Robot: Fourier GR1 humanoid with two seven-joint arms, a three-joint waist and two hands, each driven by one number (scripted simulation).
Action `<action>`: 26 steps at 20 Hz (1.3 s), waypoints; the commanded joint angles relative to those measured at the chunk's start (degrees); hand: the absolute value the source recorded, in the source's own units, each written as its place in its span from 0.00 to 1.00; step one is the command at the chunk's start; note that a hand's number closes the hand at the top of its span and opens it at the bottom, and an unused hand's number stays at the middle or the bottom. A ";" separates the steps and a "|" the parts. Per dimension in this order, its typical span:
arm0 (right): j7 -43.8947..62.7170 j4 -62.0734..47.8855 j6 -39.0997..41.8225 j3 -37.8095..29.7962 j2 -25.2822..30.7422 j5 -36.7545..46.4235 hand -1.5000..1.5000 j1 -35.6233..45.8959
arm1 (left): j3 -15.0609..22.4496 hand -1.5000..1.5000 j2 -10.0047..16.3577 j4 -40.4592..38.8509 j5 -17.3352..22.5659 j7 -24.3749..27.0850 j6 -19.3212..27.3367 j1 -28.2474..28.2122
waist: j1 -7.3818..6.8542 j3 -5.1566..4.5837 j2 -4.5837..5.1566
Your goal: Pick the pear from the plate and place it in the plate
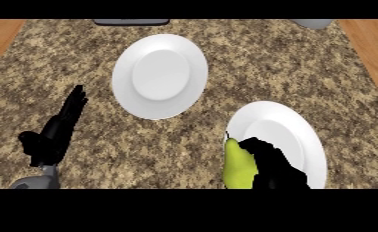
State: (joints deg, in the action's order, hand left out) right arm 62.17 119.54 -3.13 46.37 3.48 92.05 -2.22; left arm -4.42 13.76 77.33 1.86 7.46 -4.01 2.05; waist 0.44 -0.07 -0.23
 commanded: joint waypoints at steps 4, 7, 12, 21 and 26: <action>9.73 3.43 10.35 3.88 -3.36 4.43 1.00 11.49 | 0.07 0.50 -0.92 0.47 -0.75 0.48 0.06 -0.43 | -0.62 0.03 0.14; 6.71 1.68 11.87 -4.18 -3.38 -3.13 1.00 18.85 | 1.15 0.50 -3.26 -2.31 -2.11 1.15 1.81 2.11 | -0.63 0.03 0.26; 10.28 -11.63 7.32 -8.97 -3.43 -11.76 1.00 30.78 | 0.12 0.50 -1.09 0.65 -1.61 -0.33 0.58 0.93 | -1.49 0.04 0.33; 10.14 -35.10 -5.95 -11.38 -3.45 -26.86 1.00 46.89 | 0.74 0.50 -1.57 -2.04 -1.68 0.94 -0.98 3.13 | -2.76 0.01 0.66; 3.62 -50.67 -13.38 -16.24 -3.45 -31.79 1.00 54.75 | 1.72 0.50 -1.89 1.73 -1.69 -2.16 -0.89 3.17 | -4.15 0.05 0.94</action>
State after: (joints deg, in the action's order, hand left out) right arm 62.59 79.66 -7.82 32.63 0.44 64.60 46.72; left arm -2.52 11.13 77.23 -0.54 6.69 -3.86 4.69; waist -2.86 -0.04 0.52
